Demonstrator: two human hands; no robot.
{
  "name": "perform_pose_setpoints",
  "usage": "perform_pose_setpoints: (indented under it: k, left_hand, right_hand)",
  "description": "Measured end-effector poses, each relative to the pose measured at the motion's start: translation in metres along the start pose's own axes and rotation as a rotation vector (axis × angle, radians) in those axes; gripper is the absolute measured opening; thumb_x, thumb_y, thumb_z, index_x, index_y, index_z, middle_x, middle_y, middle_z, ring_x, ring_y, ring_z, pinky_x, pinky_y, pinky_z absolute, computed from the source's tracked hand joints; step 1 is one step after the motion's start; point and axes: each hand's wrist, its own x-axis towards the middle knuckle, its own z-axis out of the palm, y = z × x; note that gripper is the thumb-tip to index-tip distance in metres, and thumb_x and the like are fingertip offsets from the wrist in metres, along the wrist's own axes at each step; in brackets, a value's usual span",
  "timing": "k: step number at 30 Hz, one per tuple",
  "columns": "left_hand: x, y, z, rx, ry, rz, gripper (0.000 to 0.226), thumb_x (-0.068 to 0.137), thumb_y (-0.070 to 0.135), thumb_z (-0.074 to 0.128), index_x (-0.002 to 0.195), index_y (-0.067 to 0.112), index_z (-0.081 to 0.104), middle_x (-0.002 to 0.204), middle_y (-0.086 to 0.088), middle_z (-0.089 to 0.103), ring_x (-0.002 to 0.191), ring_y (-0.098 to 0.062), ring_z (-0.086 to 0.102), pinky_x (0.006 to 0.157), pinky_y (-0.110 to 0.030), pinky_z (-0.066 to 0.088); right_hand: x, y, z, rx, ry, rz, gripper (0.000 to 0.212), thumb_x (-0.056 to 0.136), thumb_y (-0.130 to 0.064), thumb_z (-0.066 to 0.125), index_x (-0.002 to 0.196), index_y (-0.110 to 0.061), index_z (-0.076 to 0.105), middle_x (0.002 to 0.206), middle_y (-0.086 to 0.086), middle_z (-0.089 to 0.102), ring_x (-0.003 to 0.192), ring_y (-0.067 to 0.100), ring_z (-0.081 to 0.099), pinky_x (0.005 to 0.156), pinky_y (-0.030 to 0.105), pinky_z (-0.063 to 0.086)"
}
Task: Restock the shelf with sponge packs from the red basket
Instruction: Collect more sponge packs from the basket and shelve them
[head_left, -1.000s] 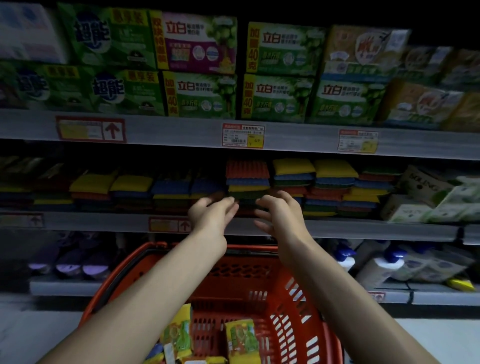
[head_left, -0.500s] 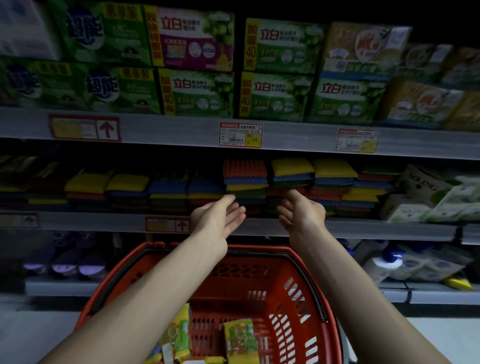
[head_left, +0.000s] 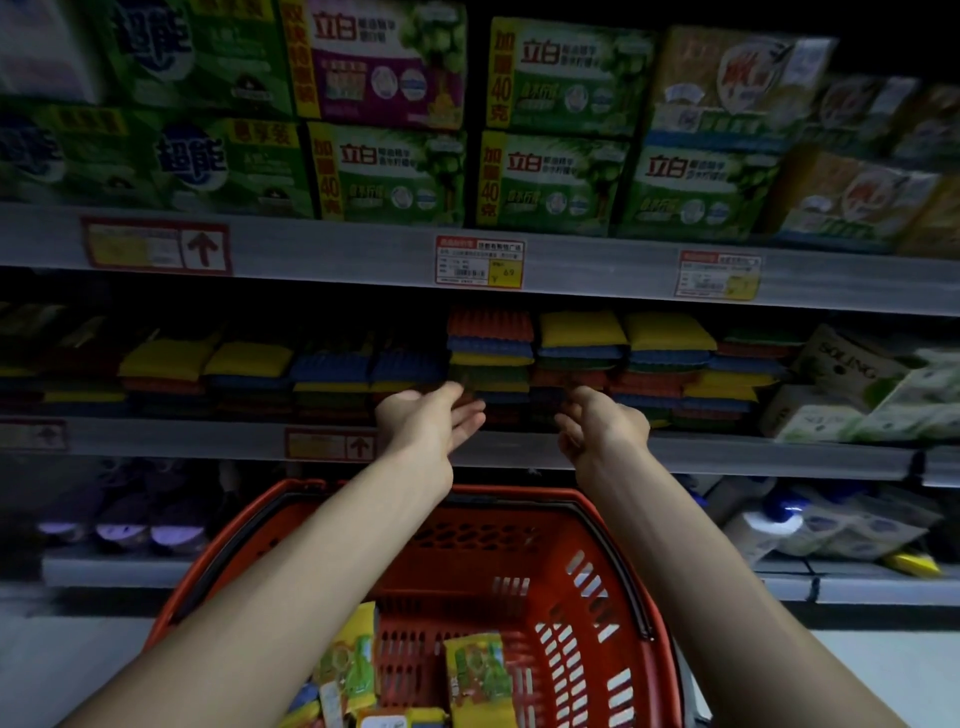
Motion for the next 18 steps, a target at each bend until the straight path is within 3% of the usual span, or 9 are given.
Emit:
perform_pose_setpoints:
  k: [2,4,7,9,11,14,16,18]
  left_hand:
    - [0.002,0.001,0.001,0.014,-0.004,0.004,0.036,0.097,-0.002,0.063,0.130,-0.008,0.050,0.102,-0.022,0.068,0.074,-0.024,0.076,0.062,-0.033,0.065]
    - [0.001,0.002,0.002,0.035,-0.019,0.005,0.018,0.098,-0.003,0.060,0.115,-0.004,0.053,0.100,-0.020,0.067,0.075,-0.025,0.075,0.064,-0.033,0.064]
    - [0.001,0.004,0.003,0.064,-0.026,0.003,0.008,0.099,-0.004,0.058,0.096,0.001,0.053,0.102,-0.022,0.067,0.074,-0.025,0.074,0.061,-0.032,0.064]
    - [0.001,0.005,0.003,0.058,-0.025,0.003,0.012,0.098,-0.004,0.059,0.105,0.000,0.050,0.108,-0.025,0.066,0.075,-0.026,0.075,0.059,-0.033,0.064]
    - [0.001,0.006,0.002,0.059,-0.021,0.004,0.030,0.097,-0.003,0.062,0.122,0.000,0.047,0.114,-0.025,0.065,0.077,-0.029,0.076,0.056,-0.034,0.064]
    - [-0.005,0.010,-0.001,0.090,-0.032,-0.003,0.038,0.095,-0.001,0.067,0.129,-0.004,0.049,0.114,-0.024,0.066,0.080,-0.030,0.076,0.052,-0.034,0.063]
    - [-0.011,0.012,-0.007,0.143,-0.066,-0.015,0.032,0.093,0.003,0.072,0.120,-0.008,0.058,0.104,-0.021,0.071,0.078,-0.028,0.076,0.052,-0.032,0.062]
    - [-0.017,0.012,-0.015,0.253,-0.113,-0.006,0.024,0.090,0.009,0.077,0.109,-0.003,0.068,0.097,-0.016,0.075,0.079,-0.025,0.077,0.057,-0.032,0.064]
  right_hand:
    - [-0.001,0.001,0.001,-0.026,0.004,-0.016,0.045,0.098,-0.010,0.063,0.140,0.003,0.053,0.072,0.004,0.066,0.051,0.009,0.065,0.046,0.023,0.044]
    - [0.002,0.000,0.000,-0.034,0.011,-0.032,0.043,0.097,-0.007,0.063,0.137,0.005,0.055,0.052,-0.001,0.057,0.030,0.004,0.048,0.037,0.022,0.037]
    - [0.003,0.000,-0.002,-0.037,0.001,-0.028,0.033,0.097,-0.007,0.063,0.129,0.000,0.057,0.049,-0.004,0.055,0.026,0.003,0.044,0.037,0.021,0.036]
    - [0.000,0.000,-0.003,-0.037,-0.020,-0.014,0.031,0.098,-0.009,0.064,0.128,-0.004,0.057,0.057,-0.001,0.059,0.030,0.004,0.050,0.047,0.024,0.042]
    - [-0.001,0.000,-0.006,-0.015,-0.067,0.007,0.011,0.099,-0.010,0.063,0.107,-0.012,0.056,0.044,-0.005,0.054,0.029,0.003,0.047,0.044,0.023,0.041]
    - [-0.001,0.000,-0.012,0.003,-0.110,0.019,0.032,0.100,-0.009,0.063,0.078,-0.019,0.042,0.034,-0.008,0.041,0.024,0.003,0.036,0.031,0.019,0.031]
    - [-0.010,0.000,-0.016,-0.030,-0.154,0.019,0.019,0.098,-0.008,0.064,0.082,-0.010,0.056,0.037,-0.008,0.041,0.026,0.004,0.034,0.031,0.020,0.029]
    - [-0.019,0.001,-0.019,-0.082,-0.208,0.014,0.009,0.097,-0.008,0.068,0.100,0.000,0.068,0.042,-0.008,0.043,0.030,0.004,0.036,0.035,0.019,0.031]
